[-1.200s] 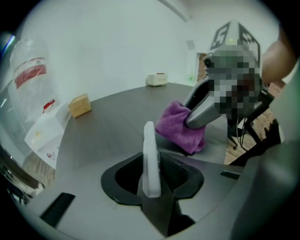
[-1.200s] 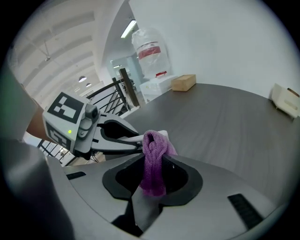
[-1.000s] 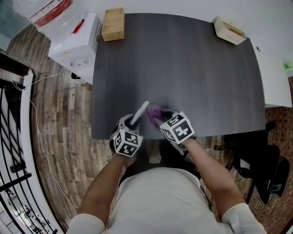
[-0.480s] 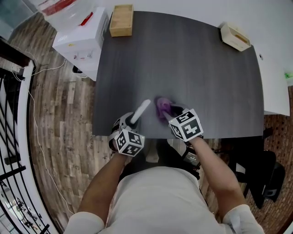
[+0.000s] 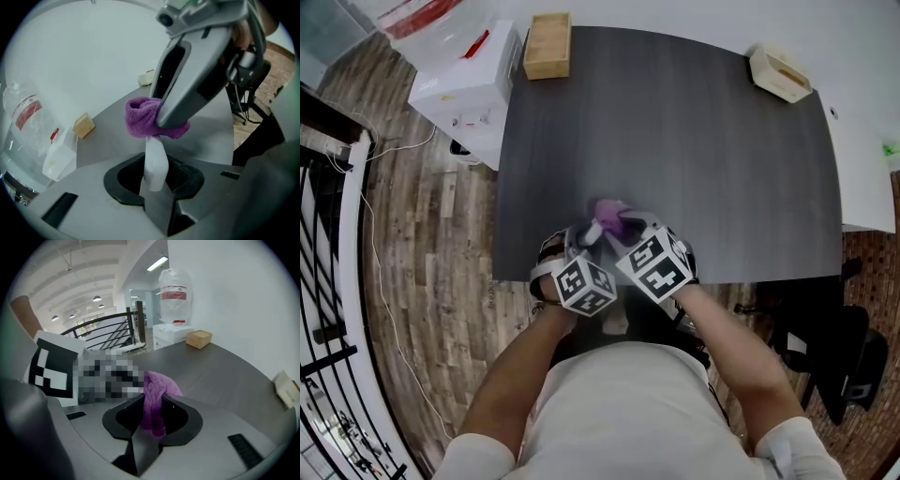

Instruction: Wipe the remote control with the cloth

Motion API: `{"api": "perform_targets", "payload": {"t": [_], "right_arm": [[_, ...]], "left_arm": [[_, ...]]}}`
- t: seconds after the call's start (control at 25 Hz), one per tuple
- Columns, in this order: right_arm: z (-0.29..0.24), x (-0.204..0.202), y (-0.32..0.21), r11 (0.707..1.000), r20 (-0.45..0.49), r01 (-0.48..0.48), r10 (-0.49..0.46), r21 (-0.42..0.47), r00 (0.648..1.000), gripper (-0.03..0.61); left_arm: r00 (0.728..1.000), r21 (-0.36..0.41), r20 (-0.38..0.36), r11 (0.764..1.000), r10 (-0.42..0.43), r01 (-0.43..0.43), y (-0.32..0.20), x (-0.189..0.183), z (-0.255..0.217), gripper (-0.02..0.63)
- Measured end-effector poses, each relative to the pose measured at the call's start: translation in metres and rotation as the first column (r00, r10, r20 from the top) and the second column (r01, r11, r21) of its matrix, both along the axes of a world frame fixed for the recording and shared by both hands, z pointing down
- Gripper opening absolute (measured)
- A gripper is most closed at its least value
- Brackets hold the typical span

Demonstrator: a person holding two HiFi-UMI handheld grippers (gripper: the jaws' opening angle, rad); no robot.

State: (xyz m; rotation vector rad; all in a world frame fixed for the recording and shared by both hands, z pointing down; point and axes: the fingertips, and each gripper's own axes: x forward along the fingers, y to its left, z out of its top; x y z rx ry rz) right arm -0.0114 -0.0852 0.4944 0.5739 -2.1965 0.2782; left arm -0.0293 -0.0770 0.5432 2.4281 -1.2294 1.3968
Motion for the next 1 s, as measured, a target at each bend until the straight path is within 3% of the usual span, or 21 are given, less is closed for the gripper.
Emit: {"api": "perform_targets", "payload": {"t": [0.12, 0.24, 0.32, 0.44, 0.52, 0.6, 0.72, 0.84, 1.0], "right_arm": [[-0.008, -0.016, 0.017, 0.991, 0.110, 0.048, -0.034, -0.129, 0.993, 0.109], [-0.015, -0.028, 0.035, 0.957, 0.193, 0.117, -0.066, -0.265, 0.979, 0.109], [-0.017, -0.031, 0.043, 0.939, 0.219, 0.158, -0.092, -0.306, 0.971, 0.109], [-0.034, -0.035, 0.051, 0.904, 0.355, 0.211, -0.071, -0.371, 0.932, 0.109], [-0.044, -0.031, 0.042, 0.922, 0.409, 0.165, -0.009, -0.349, 0.913, 0.109], [-0.035, -0.013, 0.022, 0.958, 0.361, 0.036, 0.072, -0.285, 0.930, 0.109], [-0.004, 0.016, 0.004, 0.972, 0.207, -0.100, 0.145, -0.213, 0.968, 0.109], [0.021, 0.030, 0.008, 0.968, 0.122, -0.127, 0.156, -0.215, 0.980, 0.109], [0.034, 0.029, 0.013, 0.960, 0.108, -0.142, 0.172, -0.241, 0.979, 0.109]], "left_arm": [[1.000, -0.011, 0.011, 1.000, 0.005, -0.005, 0.000, -0.004, 0.005, 0.097], [1.000, -0.021, 0.012, 1.000, 0.009, -0.009, 0.002, -0.005, 0.009, 0.097], [1.000, -0.028, 0.000, 1.000, 0.007, -0.007, 0.003, -0.006, 0.012, 0.097], [0.999, -0.050, -0.033, 0.999, -0.013, 0.011, 0.007, -0.014, 0.019, 0.098], [0.998, -0.070, -0.048, 0.997, -0.027, 0.023, 0.009, -0.020, 0.023, 0.098], [0.998, -0.085, -0.059, 0.996, -0.033, 0.028, 0.012, -0.025, 0.027, 0.098], [0.997, -0.102, -0.068, 0.994, -0.039, 0.032, 0.013, -0.028, 0.029, 0.098], [0.996, -0.132, -0.074, 0.991, -0.049, 0.039, 0.017, -0.030, 0.033, 0.097], [0.994, -0.178, -0.106, 0.984, -0.040, 0.021, 0.019, -0.027, 0.034, 0.098]]}}
